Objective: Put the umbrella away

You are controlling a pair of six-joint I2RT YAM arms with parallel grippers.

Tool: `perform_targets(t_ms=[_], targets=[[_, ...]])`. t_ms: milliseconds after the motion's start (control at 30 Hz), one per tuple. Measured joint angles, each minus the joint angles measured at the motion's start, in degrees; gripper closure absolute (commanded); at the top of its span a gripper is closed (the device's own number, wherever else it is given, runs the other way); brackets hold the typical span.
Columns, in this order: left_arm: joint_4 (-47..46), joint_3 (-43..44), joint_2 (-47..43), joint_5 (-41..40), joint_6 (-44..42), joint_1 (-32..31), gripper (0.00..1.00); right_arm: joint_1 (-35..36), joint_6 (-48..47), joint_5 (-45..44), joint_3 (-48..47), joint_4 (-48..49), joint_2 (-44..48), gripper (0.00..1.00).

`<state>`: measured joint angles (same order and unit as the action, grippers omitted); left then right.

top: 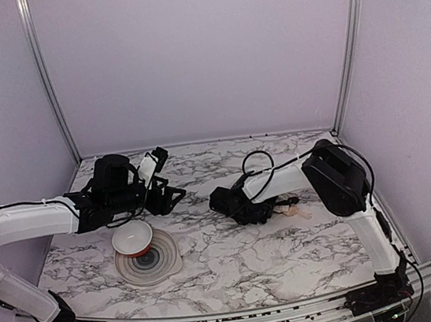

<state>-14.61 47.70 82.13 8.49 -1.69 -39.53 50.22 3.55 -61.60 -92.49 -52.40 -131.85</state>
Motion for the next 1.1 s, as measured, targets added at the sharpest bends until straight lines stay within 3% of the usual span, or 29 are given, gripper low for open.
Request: perform_targets(t_ms=[33, 133, 200, 267, 367, 600, 700, 900, 967, 1100], targets=[[0.09, 0.00, 0.00, -0.02, -0.04, 0.00, 0.28, 0.22, 1.66, -0.35, -0.61, -1.66, -1.68, 0.47], [0.61, 0.00, 0.00, -0.13, -0.24, 0.00, 0.28, 0.81, 3.08, -0.33, -2.67, -4.57, -2.86, 0.26], [1.18, 0.02, 0.11, -0.24, -0.31, 0.00, 0.27, 1.51, 3.21, 0.79, -4.22, -5.90, -2.60, 0.02], [1.62, 0.04, 0.37, -0.26, -0.50, 0.00, 0.27, 2.43, 3.26, 1.11, -5.42, -6.49, -2.12, 0.00], [2.75, 0.13, 0.83, -0.28, -0.92, 0.00, 0.27, 3.61, 1.92, 7.61, -5.57, -5.60, 0.66, 0.00], [4.02, 0.31, 2.38, 0.04, -1.38, 0.00, 0.27, 4.31, -2.84, 32.63, -0.98, 1.68, 11.74, 0.00], [4.55, 0.31, 2.60, 0.26, -1.44, 0.00, 0.27, 2.47, -4.57, 40.02, 3.04, 4.76, 18.75, 0.08], [4.81, 0.35, 3.39, 1.79, -1.46, 0.00, 0.29, -16.87, -5.84, 56.13, 13.25, 14.27, 32.17, 0.31], [4.87, 0.44, 3.89, 2.12, -1.25, 0.00, 0.31, -23.63, -5.57, 61.35, 15.65, 17.16, 32.70, 0.36], [5.14, 1.70, 5.60, 2.75, -0.28, -0.44, 0.33, -28.98, -4.85, 67.10, 18.62, 19.37, 29.59, 0.57]])
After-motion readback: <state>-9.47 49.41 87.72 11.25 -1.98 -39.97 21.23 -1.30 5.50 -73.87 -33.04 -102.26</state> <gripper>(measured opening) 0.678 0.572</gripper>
